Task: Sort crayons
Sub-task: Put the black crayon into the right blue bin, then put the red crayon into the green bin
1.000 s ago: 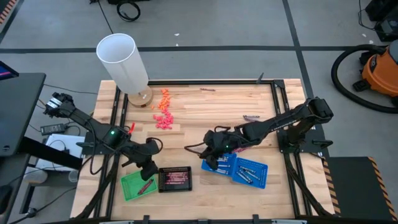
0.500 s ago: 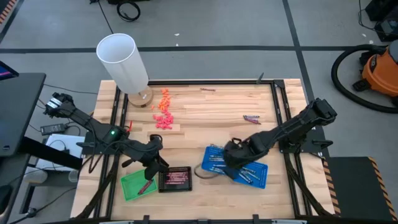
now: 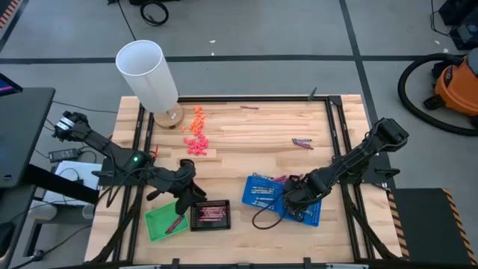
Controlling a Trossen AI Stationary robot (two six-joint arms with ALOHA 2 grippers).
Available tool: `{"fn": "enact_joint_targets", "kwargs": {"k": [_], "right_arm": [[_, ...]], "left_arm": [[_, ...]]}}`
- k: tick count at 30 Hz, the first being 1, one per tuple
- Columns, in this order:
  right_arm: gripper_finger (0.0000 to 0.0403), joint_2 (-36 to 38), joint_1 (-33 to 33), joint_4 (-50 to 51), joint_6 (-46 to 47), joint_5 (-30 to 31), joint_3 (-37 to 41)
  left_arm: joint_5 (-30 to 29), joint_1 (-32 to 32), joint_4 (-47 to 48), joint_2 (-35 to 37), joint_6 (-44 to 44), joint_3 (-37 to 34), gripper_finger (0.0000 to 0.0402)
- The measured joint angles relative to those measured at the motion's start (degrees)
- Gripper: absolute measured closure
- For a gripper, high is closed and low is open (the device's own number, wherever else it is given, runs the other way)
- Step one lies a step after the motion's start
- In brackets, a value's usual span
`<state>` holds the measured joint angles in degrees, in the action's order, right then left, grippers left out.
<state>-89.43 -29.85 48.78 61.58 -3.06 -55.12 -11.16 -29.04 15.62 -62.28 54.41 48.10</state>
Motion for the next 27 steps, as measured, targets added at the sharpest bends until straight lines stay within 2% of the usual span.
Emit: {"fn": "enact_joint_targets", "kwargs": {"k": [5,12,16,21,27], "right_arm": [[0.0282,0.9,1.1,1.9,-2.9,-2.9,-0.3],[0.0277,7.6,4.8,3.7,-11.3,-0.4,-1.2],[0.0278,10.6,7.4,5.1,-18.3,-0.8,-0.6],[0.0277,12.0,11.4,7.1,-24.4,3.5,1.7],[0.0276,13.0,15.9,3.3,-33.1,3.0,7.7]], "left_arm": [[-4.5,0.4,0.0,0.0,-4.6,0.0,0.0276],[-14.4,0.8,-1.6,0.0,-10.8,0.0,0.0276],[-14.9,2.7,-1.8,0.0,-11.1,0.0,0.0276],[-14.8,5.2,-1.8,0.0,-9.4,0.0,0.0276],[-14.8,8.0,-2.2,0.0,-8.7,0.0,0.0276]]}}
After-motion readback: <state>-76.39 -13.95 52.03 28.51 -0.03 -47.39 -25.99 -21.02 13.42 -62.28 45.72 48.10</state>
